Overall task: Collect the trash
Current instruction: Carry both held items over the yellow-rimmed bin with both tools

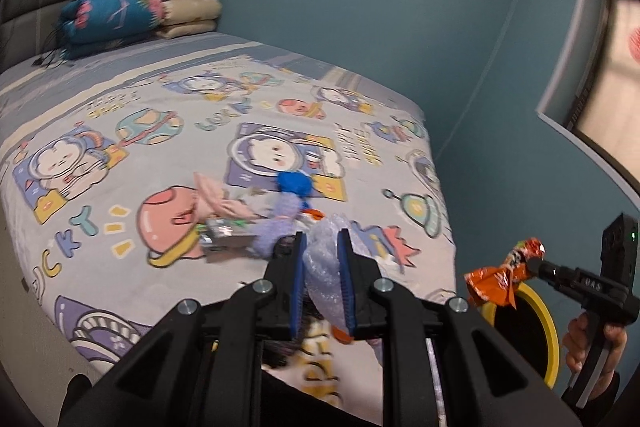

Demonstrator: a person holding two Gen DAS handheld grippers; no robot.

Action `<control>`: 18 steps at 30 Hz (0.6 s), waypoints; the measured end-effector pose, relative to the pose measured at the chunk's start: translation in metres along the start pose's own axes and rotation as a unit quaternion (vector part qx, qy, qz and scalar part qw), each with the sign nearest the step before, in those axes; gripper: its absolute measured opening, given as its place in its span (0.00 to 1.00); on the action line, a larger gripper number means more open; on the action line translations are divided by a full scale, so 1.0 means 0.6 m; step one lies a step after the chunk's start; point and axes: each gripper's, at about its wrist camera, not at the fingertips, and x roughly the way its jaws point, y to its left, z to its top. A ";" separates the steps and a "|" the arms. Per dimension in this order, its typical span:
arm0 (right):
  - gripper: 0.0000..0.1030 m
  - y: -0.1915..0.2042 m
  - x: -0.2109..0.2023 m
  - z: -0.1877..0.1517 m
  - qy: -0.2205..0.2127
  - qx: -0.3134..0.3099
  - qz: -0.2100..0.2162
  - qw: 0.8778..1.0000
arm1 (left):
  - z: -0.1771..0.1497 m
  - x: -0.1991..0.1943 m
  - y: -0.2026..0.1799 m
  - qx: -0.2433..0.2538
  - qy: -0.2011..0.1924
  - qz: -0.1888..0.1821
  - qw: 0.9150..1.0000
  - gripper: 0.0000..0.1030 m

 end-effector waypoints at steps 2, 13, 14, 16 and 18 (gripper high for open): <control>0.20 -0.014 -0.020 0.000 -0.011 0.007 -0.007 1.000 | -0.005 0.003 -0.028 0.013 0.009 -0.012 1.000 0.14; 0.20 -0.087 -0.111 -0.001 -0.052 0.034 -0.077 0.995 | -0.031 0.025 -0.170 0.065 0.049 -0.076 0.994 0.14; 0.20 -0.091 -0.119 -0.001 -0.055 0.035 -0.083 0.994 | -0.033 0.028 -0.180 0.070 0.052 -0.081 0.993 0.14; 0.20 -0.103 -0.134 -0.002 -0.064 0.039 -0.091 0.993 | -0.040 0.035 -0.213 0.085 0.062 -0.096 0.990 0.14; 0.20 -0.111 -0.146 -0.001 -0.070 0.042 -0.096 0.992 | -0.047 0.040 -0.240 0.100 0.069 -0.103 0.987 0.14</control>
